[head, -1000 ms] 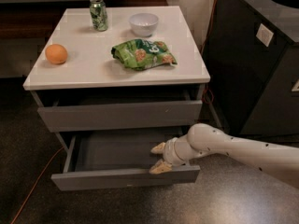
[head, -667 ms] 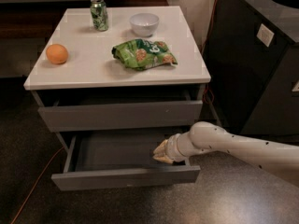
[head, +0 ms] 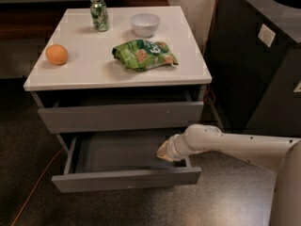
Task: Place orange into middle drawer
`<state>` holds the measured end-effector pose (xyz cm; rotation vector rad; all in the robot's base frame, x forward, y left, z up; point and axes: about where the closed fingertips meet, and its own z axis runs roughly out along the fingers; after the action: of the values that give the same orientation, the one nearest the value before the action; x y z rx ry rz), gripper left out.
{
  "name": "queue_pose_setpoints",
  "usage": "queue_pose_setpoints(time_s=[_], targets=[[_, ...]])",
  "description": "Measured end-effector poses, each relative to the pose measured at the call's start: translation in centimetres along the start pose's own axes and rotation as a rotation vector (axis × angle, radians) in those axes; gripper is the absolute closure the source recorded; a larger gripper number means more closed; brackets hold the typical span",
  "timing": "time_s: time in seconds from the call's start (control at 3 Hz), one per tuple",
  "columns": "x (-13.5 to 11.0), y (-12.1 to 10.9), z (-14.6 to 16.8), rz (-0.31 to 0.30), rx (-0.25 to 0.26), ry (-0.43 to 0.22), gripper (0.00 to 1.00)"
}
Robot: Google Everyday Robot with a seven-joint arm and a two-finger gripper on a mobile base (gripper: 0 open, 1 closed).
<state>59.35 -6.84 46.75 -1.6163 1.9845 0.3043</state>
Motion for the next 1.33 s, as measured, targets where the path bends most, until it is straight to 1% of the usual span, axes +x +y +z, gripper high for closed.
queue_pose_setpoints(time_s=[0.33,0.67,1.0,1.33], targets=[[0.9,-0.1,2.0,0.001,-0.009,0.04,1.0],[1.4,1.1,3.8,0.003,-0.04,0.056,1.0],[1.4,3.4,5.3,0.003,-0.091,0.046,1.0],[1.2,4.7,5.9,0.003,-0.118,0.031,1.0]])
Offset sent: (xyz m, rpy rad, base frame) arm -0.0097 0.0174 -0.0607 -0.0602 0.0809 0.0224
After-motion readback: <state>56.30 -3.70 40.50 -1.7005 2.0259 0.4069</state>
